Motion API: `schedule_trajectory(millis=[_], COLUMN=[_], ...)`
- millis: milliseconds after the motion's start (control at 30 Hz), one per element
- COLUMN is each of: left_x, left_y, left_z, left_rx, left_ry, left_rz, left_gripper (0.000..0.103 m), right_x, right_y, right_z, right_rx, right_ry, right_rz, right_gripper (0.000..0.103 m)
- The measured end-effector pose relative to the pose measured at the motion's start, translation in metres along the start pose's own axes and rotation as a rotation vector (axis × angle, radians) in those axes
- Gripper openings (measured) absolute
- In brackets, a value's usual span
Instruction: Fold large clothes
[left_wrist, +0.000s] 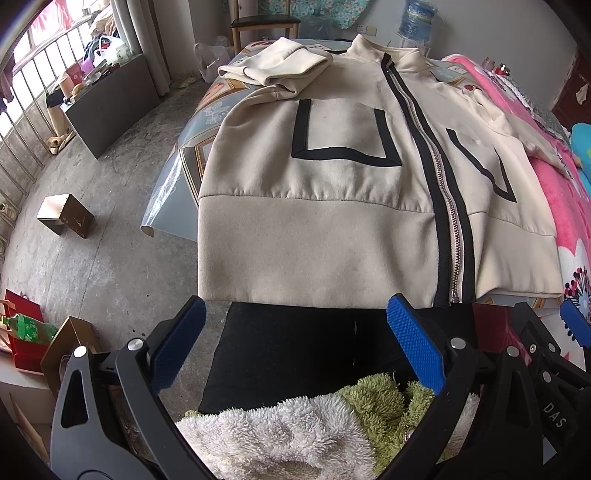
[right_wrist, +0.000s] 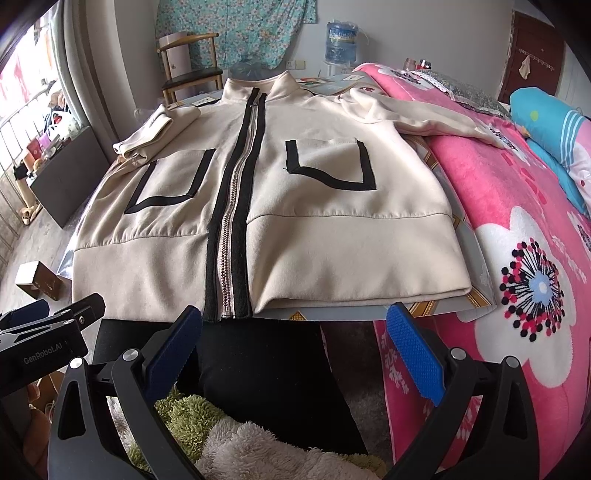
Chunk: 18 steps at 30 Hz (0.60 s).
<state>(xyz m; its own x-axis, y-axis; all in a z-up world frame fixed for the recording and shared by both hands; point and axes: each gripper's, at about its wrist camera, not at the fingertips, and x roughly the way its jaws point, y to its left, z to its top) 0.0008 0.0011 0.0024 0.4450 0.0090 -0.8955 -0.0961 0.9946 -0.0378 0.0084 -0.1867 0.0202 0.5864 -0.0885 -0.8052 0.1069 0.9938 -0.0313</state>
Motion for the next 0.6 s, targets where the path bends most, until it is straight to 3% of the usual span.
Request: schedule_trajectory(millis=[600], left_x=[-0.0010], left_y=[0.0027], left_z=[0.0014], left_rx=[-0.002], left_ry=[-0.003], left_rz=[0.002], left_gripper=[0.095], right_x=[-0.0009], right_y=[0.0002], right_z=[0.0015], right_rx=[-0.001], right_ry=[-0.001], right_rz=[0.001], right_gripper=[0.097])
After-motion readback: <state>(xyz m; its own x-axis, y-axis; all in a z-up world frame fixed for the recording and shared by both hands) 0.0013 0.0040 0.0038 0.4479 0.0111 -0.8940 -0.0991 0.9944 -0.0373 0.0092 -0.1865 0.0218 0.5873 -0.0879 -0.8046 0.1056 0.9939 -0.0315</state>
